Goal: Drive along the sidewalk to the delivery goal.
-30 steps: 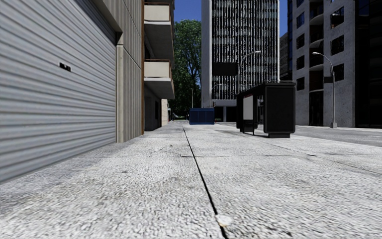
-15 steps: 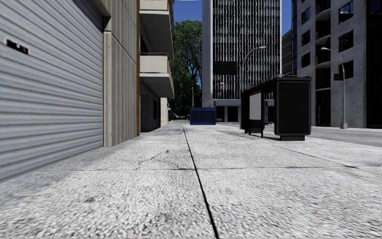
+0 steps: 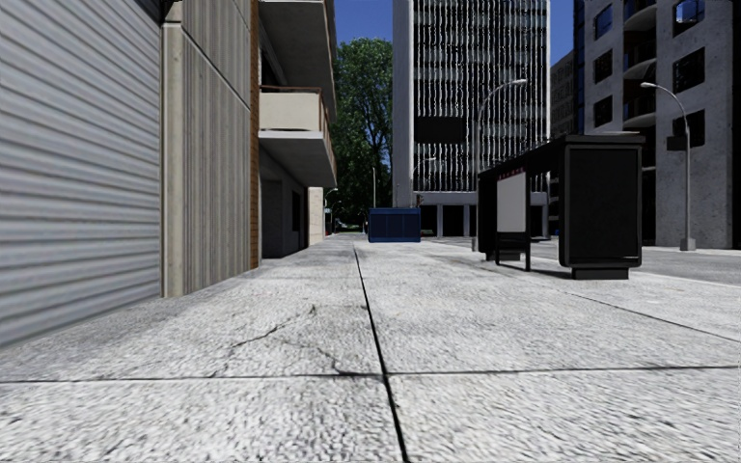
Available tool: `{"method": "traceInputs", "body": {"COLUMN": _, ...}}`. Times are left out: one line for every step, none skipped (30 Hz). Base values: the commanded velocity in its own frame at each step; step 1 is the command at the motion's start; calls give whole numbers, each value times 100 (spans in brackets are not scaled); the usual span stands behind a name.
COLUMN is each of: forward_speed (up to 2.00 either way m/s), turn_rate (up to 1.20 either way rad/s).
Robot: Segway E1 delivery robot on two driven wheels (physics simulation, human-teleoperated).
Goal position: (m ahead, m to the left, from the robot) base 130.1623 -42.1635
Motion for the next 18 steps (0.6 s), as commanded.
{"method": "traceInputs", "body": {"forward_speed": 200, "turn_rate": 33}}
{"method": "traceInputs", "body": {"forward_speed": 200, "turn_rate": 35}}
{"method": "traceInputs", "body": {"forward_speed": 200, "turn_rate": 36}}
{"method": "traceInputs", "body": {"forward_speed": 200, "turn_rate": 36}}
{"method": "traceInputs", "body": {"forward_speed": 200, "turn_rate": 35}}
{"method": "traceInputs", "body": {"forward_speed": 200, "turn_rate": 33}}
{"method": "traceInputs", "body": {"forward_speed": 200, "turn_rate": 21}}
{"method": "traceInputs", "body": {"forward_speed": 200, "turn_rate": 21}}
{"method": "traceInputs", "body": {"forward_speed": 200, "turn_rate": 0}}
{"method": "traceInputs", "body": {"forward_speed": 200, "turn_rate": 0}}
{"method": "traceInputs", "body": {"forward_speed": 200, "turn_rate": 0}}
{"method": "traceInputs", "body": {"forward_speed": 200, "turn_rate": 0}}
{"method": "traceInputs", "body": {"forward_speed": 200, "turn_rate": 0}}
{"method": "traceInputs", "body": {"forward_speed": 200, "turn_rate": 0}}
{"method": "traceInputs", "body": {"forward_speed": 200, "turn_rate": 0}}
{"method": "traceInputs", "body": {"forward_speed": 200, "turn_rate": 0}}
{"method": "traceInputs", "body": {"forward_speed": 200, "turn_rate": 0}}
{"method": "traceInputs", "body": {"forward_speed": 200, "turn_rate": 0}}
